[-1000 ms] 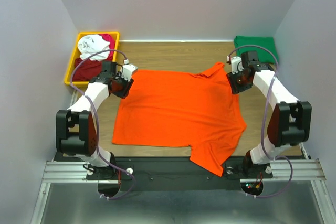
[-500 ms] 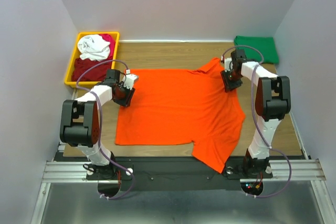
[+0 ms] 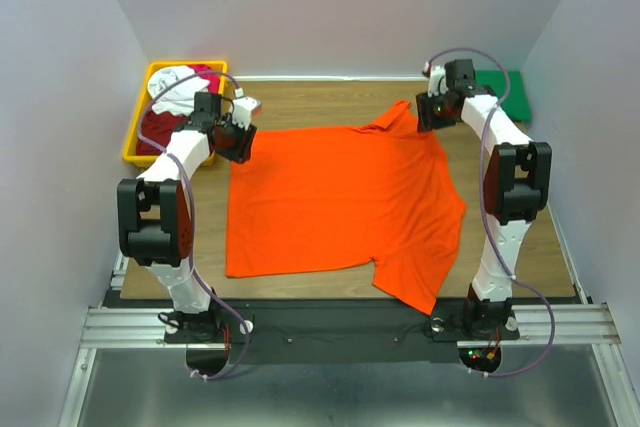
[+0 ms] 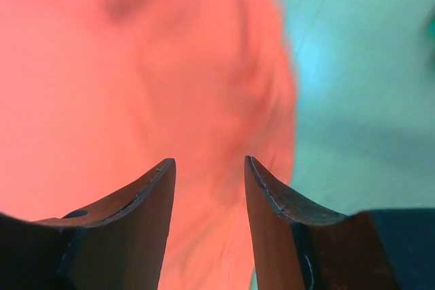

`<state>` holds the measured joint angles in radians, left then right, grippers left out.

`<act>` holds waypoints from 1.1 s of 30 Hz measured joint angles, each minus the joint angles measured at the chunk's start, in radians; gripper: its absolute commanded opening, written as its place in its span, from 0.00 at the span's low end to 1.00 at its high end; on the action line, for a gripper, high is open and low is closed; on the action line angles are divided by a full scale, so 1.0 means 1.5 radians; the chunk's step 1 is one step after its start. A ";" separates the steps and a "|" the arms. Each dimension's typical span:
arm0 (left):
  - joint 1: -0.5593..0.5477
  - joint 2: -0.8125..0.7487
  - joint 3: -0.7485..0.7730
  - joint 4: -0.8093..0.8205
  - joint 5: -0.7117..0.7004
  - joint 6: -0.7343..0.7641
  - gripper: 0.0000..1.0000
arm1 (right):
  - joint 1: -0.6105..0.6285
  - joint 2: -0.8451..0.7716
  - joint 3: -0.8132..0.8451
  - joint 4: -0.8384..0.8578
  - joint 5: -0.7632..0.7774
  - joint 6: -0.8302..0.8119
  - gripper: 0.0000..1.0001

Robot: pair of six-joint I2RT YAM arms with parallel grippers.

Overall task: Fold and stack the t-shirts
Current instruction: Fold the tshirt

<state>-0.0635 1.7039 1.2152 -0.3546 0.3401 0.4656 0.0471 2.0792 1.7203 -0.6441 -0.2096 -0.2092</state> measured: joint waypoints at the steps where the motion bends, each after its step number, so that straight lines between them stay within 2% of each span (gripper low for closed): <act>1: 0.000 0.011 0.036 0.002 0.007 -0.002 0.52 | 0.000 0.009 0.047 0.005 -0.006 0.012 0.51; 7: 0.000 0.085 0.152 0.023 0.029 -0.026 0.55 | 0.000 0.130 0.289 0.050 -0.019 0.081 0.53; 12: 0.000 0.145 0.192 0.023 0.030 -0.045 0.56 | 0.000 0.265 0.415 0.071 -0.021 0.138 0.56; 19: 0.000 0.185 0.217 0.020 0.029 -0.055 0.56 | 0.000 0.344 0.420 0.096 -0.015 0.201 0.57; 27: 0.010 0.220 0.234 0.030 0.006 -0.060 0.57 | 0.000 0.352 0.420 0.141 -0.016 0.247 0.57; 32: 0.018 0.252 0.239 0.029 -0.004 -0.061 0.57 | 0.000 0.354 0.420 0.160 -0.027 0.264 0.52; 33: 0.018 0.259 0.241 0.028 -0.007 -0.061 0.57 | 0.000 0.355 0.420 0.163 -0.029 0.266 0.48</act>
<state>-0.0364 2.0918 1.5768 -0.3126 0.3298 0.3740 0.0471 2.6114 2.3501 -0.3996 -0.2527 0.1890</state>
